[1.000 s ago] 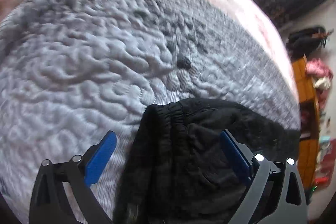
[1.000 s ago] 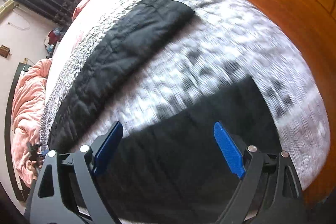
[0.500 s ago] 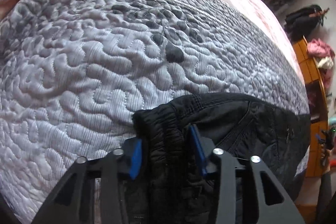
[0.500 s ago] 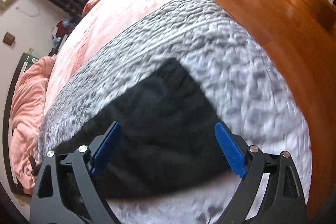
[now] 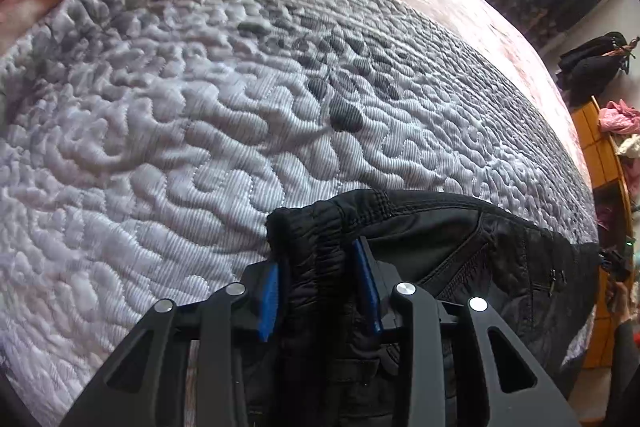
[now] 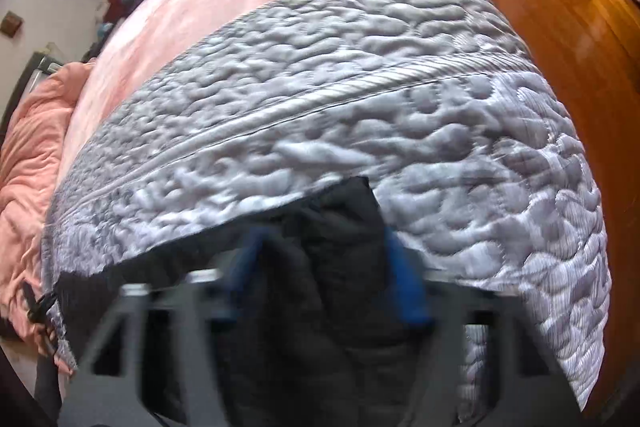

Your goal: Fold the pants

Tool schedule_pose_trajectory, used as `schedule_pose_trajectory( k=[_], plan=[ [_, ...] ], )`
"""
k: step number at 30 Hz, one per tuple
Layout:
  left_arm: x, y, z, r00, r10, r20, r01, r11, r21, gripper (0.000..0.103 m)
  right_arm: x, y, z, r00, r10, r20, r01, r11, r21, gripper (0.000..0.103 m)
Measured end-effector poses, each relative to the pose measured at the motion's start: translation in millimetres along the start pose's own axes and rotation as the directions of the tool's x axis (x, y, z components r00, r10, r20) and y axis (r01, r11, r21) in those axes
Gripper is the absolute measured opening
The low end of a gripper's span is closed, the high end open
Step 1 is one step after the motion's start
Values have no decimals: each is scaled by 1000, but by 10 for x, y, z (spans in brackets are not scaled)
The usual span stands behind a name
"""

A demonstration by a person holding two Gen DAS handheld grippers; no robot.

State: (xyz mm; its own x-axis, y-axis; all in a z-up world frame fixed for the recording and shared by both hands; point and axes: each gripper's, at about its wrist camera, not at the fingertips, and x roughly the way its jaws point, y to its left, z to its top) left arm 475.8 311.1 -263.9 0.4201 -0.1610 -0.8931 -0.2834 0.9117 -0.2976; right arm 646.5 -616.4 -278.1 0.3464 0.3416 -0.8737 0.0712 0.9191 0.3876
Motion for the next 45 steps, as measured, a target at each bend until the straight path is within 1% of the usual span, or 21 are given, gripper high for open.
schedule_pose_trajectory(
  k=[1, 2, 4, 8, 11, 14, 16, 18, 22, 27, 30, 33, 36, 39, 45],
  plan=[
    [-42, -12, -8, 1000, 5, 15, -5, 1000, -1, 26, -69, 15, -29, 1000, 16, 13, -16, 1000, -7, 14],
    [-82, -13, -15, 999, 21, 30, -20, 1000, -6, 19, -154, 43, -63, 999, 25, 34, -24, 1000, -20, 13],
    [-195, 16, -33, 998, 1, 60, 1, 999, -34, 18, -357, 96, -146, 997, 24, 77, -22, 999, -33, 12],
    [-449, -37, -62, 995, -13, 99, 16, 999, -37, 13, -789, 156, -318, 990, 16, 143, -13, 1000, -21, 11],
    [-742, -105, -97, 988, -47, 145, 52, 998, -35, 11, -1266, 266, -556, 976, 24, 217, -17, 999, -35, 10],
    [-1062, -143, -198, 977, -85, 196, 92, 995, -28, 11, -1654, 292, -819, 965, 18, 263, -8, 999, -37, 9],
    [-1243, -128, -276, 969, -111, 222, 121, 992, -32, 11, -1979, 289, -1074, 952, 9, 306, 0, 1000, -29, 8],
    [-1468, -107, -395, 956, -147, 253, 160, 987, -32, 11, -2215, 255, -1283, 941, 6, 338, 0, 1000, -17, 7],
    [-1791, -43, -657, 939, -185, 289, 202, 979, -29, 10, -2608, 184, -1790, 922, -20, 387, 19, 1000, 4, 7],
    [-2051, 149, -1042, 926, -210, 313, 237, 970, -53, 10, -2843, 68, -2384, 904, -20, 428, -8, 998, 62, 3],
    [-2123, 189, -1259, 930, -191, 313, 210, 977, -26, 11, -2862, 27, -2720, 901, -10, 435, -33, 995, 90, 2],
    [-2174, 237, -1483, 926, -202, 319, 215, 977, -5, 11, -2864, -17, -3053, 893, 34, 450, -96, 988, 117, 2],
    [-2197, 255, -1643, 927, -194, 321, 199, 980, 19, 11, -2849, -8, -3337, 887, 55, 458, -129, 983, 132, 2],
    [-2215, 280, -1755, 928, -187, 322, 185, 982, 35, 11, -2886, 7, -3523, 878, 65, 473, -153, 977, 151, 2],
    [-2246, 376, -1884, 928, -184, 325, 185, 982, 31, 11, -2938, -82, -3672, 873, 57, 485, -172, 965, 197, 2]
  ],
)
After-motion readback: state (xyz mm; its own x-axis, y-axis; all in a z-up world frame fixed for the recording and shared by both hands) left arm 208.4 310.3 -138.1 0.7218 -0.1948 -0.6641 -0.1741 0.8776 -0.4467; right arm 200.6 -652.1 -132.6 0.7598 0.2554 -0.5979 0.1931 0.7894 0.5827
